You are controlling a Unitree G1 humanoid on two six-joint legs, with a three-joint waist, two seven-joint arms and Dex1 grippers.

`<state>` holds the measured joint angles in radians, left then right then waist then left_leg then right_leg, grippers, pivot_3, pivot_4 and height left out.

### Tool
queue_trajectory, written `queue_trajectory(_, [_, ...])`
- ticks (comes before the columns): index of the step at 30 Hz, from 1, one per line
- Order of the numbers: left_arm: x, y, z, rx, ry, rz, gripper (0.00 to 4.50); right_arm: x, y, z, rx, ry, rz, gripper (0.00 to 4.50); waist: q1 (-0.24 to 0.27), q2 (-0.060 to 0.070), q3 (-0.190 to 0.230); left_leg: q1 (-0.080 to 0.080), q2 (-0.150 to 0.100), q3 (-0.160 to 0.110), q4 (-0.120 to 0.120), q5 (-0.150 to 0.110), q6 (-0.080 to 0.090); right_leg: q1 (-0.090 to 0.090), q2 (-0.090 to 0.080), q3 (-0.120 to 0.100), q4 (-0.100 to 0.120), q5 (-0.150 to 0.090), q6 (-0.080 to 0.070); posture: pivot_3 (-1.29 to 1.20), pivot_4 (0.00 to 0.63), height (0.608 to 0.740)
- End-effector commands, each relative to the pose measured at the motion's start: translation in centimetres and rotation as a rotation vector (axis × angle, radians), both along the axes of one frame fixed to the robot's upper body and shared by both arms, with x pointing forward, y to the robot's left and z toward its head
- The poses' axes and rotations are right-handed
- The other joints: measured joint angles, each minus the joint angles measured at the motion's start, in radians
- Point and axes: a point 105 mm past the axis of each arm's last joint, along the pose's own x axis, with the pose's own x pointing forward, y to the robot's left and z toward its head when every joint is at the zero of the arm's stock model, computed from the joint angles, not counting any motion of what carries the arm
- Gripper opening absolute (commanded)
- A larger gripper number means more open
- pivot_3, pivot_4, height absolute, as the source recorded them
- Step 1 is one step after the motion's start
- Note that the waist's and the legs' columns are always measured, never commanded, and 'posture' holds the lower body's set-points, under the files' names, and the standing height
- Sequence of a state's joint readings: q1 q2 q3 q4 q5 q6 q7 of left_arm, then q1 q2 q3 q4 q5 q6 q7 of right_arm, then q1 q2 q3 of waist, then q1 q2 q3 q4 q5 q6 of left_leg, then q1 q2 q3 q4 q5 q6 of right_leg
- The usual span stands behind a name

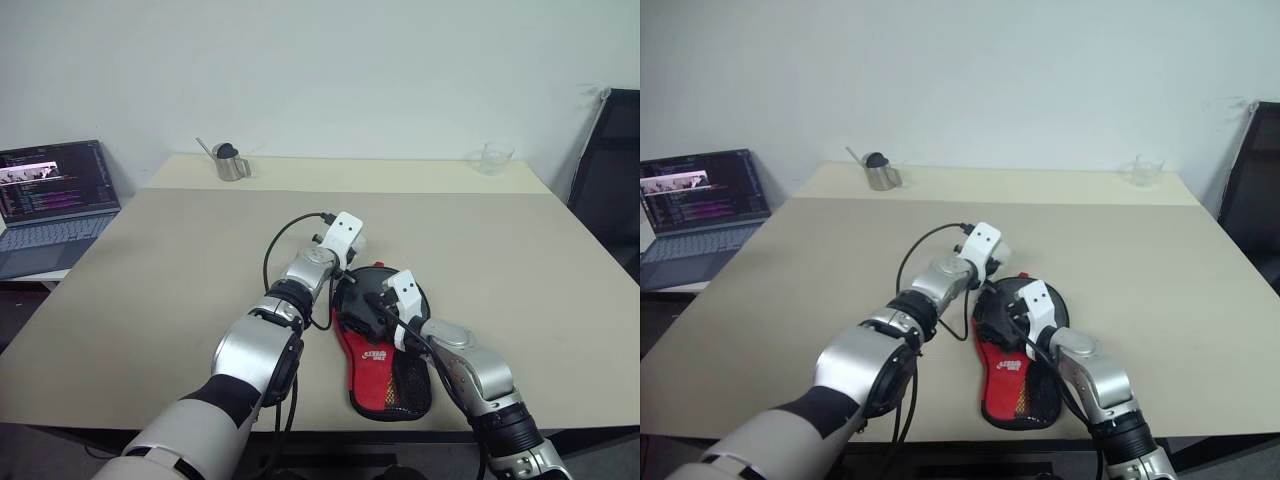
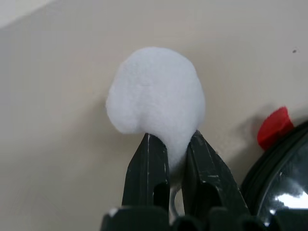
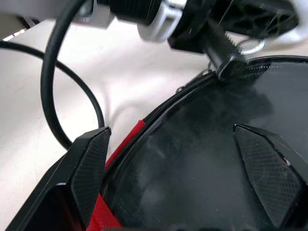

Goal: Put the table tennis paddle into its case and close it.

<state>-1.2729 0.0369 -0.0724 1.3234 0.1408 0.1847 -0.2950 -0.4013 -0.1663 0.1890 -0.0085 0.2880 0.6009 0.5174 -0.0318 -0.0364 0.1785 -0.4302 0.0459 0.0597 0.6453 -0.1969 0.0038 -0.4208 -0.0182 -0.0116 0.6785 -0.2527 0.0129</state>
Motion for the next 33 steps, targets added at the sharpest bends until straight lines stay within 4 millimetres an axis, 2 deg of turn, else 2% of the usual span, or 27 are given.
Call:
queue_trajectory(1, [0.1, -1.9, 1.9, 0.047, -0.090, -0.062, 0.07, -1.4, 0.7, -2.9, -0.037, 0.122, 0.031, 4.50, 0.000, 0.000, 0.000, 0.000, 0.000, 0.000, 0.000, 0.000, 0.000, 0.000, 0.000, 0.000, 0.000, 0.000, 0.000, 0.00, 0.150, 0.740])
queue_trajectory(6, [-0.1, -3.2, 2.4, 0.123, -0.151, -0.087, 0.07, -2.2, 1.2, -3.1, -0.044, 0.136, 0.052, 4.50, 0.000, 0.000, 0.000, 0.000, 0.000, 0.000, 0.000, 0.000, 0.000, 0.000, 0.000, 0.000, 0.000, 0.000, 0.000, 0.00, 0.150, 0.740])
queue_trajectory(17, [-0.9, -5.2, 1.4, 0.311, -0.246, -0.158, 0.07, -3.6, 1.3, -3.4, -0.041, 0.176, 0.048, 4.50, 0.003, -0.001, 0.000, 0.000, 0.000, 0.000, 0.000, 0.000, 0.000, 0.000, -0.001, 0.000, -0.001, 0.000, 0.000, 0.00, 0.150, 0.740])
queue_trajectory(20, [-0.9, -5.6, 1.6, 0.360, -0.296, -0.171, 0.07, -4.0, 1.4, -3.4, -0.039, 0.185, 0.045, 4.50, 0.003, -0.001, 0.000, 0.000, 0.000, 0.000, 0.000, 0.000, 0.000, 0.000, -0.001, 0.000, -0.001, 0.000, 0.000, 0.00, 0.150, 0.740])
queue_trajectory(26, [-1.1, -7.1, 3.3, 0.441, -0.459, -0.181, 0.07, -4.6, 1.3, -3.5, -0.029, 0.205, 0.031, 4.50, 0.005, -0.001, 0.000, -0.001, 0.000, 0.000, 0.000, 0.000, 0.000, 0.000, -0.001, 0.000, -0.001, 0.000, 0.000, 0.00, 0.150, 0.740])
queue_trajectory(33, [-2.1, -9.2, 3.1, 0.482, -0.529, -0.252, 0.06, -5.2, 1.4, -3.4, -0.025, 0.214, 0.020, 4.50, 0.006, -0.001, 0.000, -0.001, 0.000, 0.000, 0.000, 0.000, 0.000, 0.000, -0.002, -0.001, -0.002, 0.000, 0.000, 0.00, 0.150, 0.740])
